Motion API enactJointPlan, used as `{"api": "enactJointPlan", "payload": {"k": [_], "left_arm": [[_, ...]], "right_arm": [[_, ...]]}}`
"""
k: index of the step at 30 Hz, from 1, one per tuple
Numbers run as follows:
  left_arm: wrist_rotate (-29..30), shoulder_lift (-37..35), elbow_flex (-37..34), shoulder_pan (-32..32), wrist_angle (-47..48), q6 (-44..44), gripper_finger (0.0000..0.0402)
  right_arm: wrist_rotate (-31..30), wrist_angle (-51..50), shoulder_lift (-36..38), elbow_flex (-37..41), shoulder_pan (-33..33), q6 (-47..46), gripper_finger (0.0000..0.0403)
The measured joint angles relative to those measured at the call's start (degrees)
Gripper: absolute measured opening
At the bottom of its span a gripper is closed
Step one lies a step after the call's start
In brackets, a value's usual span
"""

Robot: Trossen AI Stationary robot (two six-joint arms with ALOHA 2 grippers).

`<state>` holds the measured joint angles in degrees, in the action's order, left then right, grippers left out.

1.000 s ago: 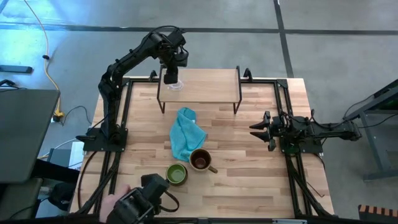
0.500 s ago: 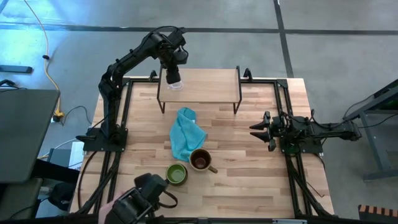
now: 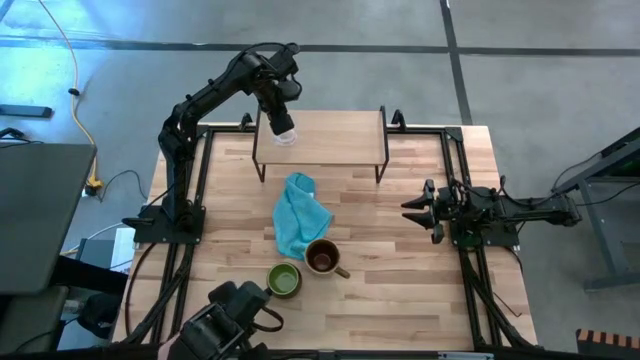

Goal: Stack small to large cups/mugs on shelf
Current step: Put the transparent mug on the shelf

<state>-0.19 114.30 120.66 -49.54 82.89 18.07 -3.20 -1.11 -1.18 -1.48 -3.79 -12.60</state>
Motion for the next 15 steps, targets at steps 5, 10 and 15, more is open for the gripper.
{"api": "enactJointPlan", "payload": {"k": [5,10,15], "left_arm": [[0.07,-0.02,0.02,0.00,0.45,-4.17,0.0005],[0.73,-0.04,0.02,0.04,0.70,-8.71,0.0003],[0.76,-0.05,0.02,0.04,1.20,-10.84,0.0004]], "right_arm": [[0.15,-0.02,-0.01,0.00,0.00,0.00,0.0128],[0.25,-0.02,0.01,0.00,0.00,0.00,0.0128],[0.31,-0.02,0.01,0.00,0.00,0.00,0.0128]]}}
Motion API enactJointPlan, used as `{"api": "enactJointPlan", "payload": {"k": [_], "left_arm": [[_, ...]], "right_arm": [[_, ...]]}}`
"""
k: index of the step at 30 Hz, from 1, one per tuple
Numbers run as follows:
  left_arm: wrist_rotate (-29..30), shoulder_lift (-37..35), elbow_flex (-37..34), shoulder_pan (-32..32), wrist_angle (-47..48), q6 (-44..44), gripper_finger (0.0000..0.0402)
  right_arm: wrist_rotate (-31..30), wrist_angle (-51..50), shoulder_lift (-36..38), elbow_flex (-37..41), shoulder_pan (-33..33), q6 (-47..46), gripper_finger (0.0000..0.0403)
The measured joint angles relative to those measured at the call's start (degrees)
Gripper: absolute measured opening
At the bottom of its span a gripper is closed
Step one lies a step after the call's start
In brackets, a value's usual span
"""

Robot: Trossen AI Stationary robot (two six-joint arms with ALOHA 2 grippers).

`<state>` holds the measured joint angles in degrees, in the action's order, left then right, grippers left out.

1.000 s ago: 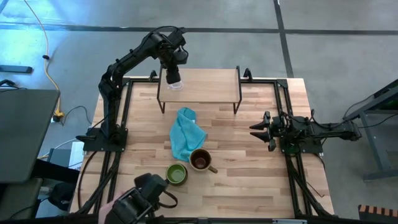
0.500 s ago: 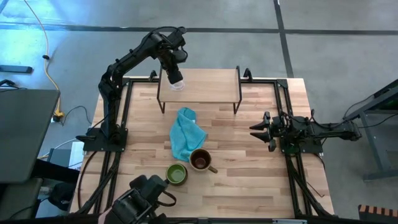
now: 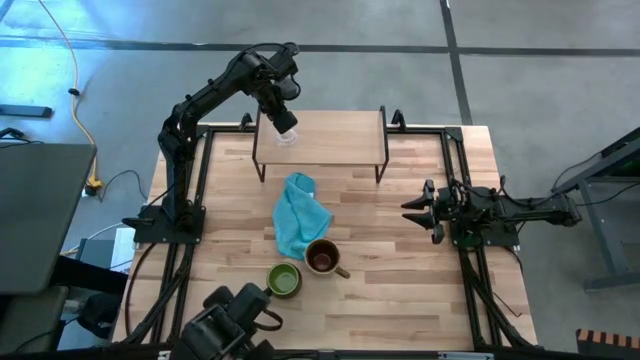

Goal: Stack small to large cups/mugs on shelf
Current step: Put the transparent mug on the shelf

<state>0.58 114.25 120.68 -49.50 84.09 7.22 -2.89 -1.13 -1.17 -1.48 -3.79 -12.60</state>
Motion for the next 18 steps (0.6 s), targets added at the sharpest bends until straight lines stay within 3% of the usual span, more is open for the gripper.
{"api": "enactJointPlan", "payload": {"k": [18], "left_arm": [[0.09,-0.01,0.04,0.00,1.38,-9.80,0.0001]], "right_arm": [[0.39,0.00,-0.02,0.00,0.00,-0.44,0.0128]]}}
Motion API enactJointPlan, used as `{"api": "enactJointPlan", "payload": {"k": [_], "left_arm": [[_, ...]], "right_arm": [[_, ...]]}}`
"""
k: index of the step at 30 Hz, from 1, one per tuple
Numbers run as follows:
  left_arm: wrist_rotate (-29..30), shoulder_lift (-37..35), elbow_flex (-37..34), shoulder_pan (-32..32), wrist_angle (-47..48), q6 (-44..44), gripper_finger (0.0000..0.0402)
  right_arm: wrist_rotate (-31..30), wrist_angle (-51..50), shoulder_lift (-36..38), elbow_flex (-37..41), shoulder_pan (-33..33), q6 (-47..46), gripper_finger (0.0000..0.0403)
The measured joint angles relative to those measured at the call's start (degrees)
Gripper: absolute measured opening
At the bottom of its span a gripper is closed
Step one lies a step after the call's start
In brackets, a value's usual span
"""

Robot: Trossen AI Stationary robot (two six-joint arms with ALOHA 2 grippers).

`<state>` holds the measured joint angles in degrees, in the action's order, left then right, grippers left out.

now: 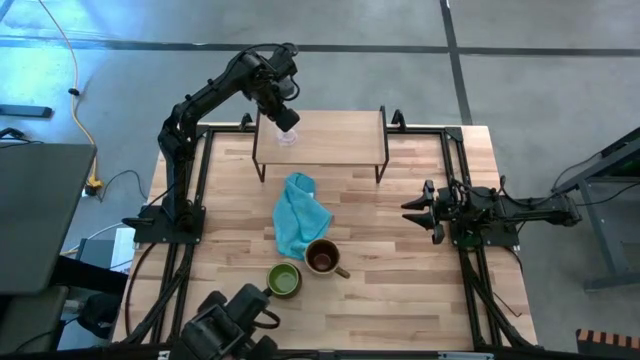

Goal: Stack small to large cups/mugs on shelf
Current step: Put the transparent mug on the shelf

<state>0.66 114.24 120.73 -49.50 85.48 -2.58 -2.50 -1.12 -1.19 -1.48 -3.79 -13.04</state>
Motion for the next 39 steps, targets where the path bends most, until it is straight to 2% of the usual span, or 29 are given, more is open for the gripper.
{"api": "enactJointPlan", "payload": {"k": [15,29,39], "left_arm": [[0.09,-0.22,0.00,0.02,1.97,-6.02,0.0001],[0.36,-0.24,-0.04,0.02,1.68,-3.50,0.0008],[0.46,-0.22,-0.17,0.02,0.04,-2.38,0.0051]], "right_arm": [[1.23,0.00,0.02,0.00,-0.01,0.00,0.0128],[1.72,0.00,0.02,0.00,-0.02,-0.63,0.0128],[1.72,0.02,0.02,0.00,-0.01,-0.63,0.0128]]}}
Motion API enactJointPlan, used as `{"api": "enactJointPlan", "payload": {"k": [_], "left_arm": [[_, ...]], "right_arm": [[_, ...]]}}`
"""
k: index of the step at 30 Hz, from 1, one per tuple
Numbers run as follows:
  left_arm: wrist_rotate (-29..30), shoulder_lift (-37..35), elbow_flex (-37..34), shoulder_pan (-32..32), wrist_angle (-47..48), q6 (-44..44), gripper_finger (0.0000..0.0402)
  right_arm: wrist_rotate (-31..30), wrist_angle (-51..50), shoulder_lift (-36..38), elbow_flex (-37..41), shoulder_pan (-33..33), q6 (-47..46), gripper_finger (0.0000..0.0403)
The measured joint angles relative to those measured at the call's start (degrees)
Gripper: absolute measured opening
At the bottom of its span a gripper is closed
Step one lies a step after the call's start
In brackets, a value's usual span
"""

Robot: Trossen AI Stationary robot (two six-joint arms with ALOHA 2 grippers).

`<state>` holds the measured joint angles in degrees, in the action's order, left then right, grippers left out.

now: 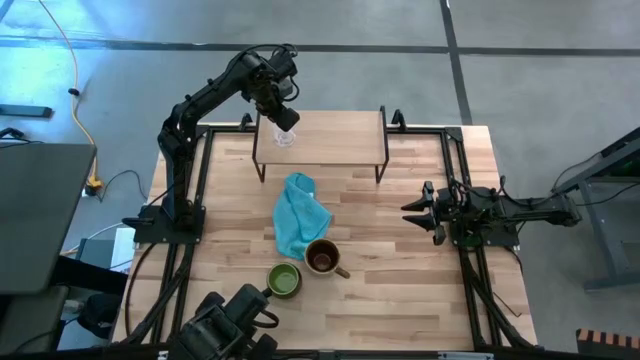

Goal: Stack small to large cups/mugs on shelf
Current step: Put the transparent mug on the shelf

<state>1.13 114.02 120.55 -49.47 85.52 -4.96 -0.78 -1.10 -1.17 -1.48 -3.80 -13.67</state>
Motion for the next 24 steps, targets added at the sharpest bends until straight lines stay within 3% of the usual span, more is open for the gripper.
{"api": "enactJointPlan", "payload": {"k": [10,24], "left_arm": [[0.00,0.00,0.02,0.00,-0.04,-0.66,0.0099],[-0.02,0.00,0.09,0.00,-0.20,-0.86,0.0104]], "right_arm": [[0.02,0.00,0.00,0.00,-0.01,0.17,0.0128],[0.26,0.02,0.00,0.00,-0.01,-0.44,0.0128]]}}
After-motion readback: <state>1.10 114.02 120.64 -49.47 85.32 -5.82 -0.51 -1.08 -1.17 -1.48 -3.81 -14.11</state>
